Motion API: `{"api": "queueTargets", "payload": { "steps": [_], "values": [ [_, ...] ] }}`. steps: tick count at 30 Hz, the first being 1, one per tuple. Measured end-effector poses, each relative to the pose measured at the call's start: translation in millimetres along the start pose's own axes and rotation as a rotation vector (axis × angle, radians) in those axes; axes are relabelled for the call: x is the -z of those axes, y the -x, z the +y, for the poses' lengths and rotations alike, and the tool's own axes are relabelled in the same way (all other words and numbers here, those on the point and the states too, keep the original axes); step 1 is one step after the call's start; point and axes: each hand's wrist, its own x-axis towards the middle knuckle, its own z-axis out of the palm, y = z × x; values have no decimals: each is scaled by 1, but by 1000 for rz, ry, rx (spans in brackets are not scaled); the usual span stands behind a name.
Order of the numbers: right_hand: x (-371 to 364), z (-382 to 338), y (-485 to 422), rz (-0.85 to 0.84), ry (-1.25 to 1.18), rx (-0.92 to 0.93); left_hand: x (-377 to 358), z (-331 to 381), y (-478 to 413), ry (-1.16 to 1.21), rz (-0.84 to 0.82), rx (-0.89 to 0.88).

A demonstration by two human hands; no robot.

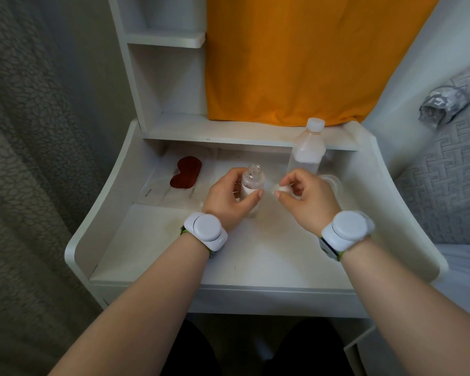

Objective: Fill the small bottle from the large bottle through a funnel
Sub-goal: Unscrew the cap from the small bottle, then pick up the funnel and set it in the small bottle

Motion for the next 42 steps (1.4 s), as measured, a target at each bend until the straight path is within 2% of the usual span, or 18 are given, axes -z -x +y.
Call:
{"api": "queueTargets", "payload": {
  "steps": [6, 17, 22, 25, 29, 32, 37, 39, 42],
  "values": [
    [-15, 12, 4, -88, 94, -82, -1, -3, 0, -31, -22, 16],
    [-18, 15, 6, -192, 199, -104, 0, -1, 0, -83, -46, 70],
    [-1, 10, 6, -115, 171, -60, 1, 3, 1, -44, -51, 65],
    [20, 12, 3, 2, 173, -10, 6, 12, 1, -131, 42, -32],
    [50, 19, -3, 121, 213, -49, 10, 38, 3, -244, 225, -187],
    [64, 25, -6, 134, 264, -91, 0, 62, 4, -245, 249, -297],
    [67, 34, -7, 19, 371, -201, -34, 87, 3, -212, 169, -376],
    [65, 39, -5, -4, 366, -242, -52, 88, 1, -221, 94, -331],
    [61, 47, -3, -18, 345, -291, -76, 81, -4, -271, -24, -168]
  ]
}}
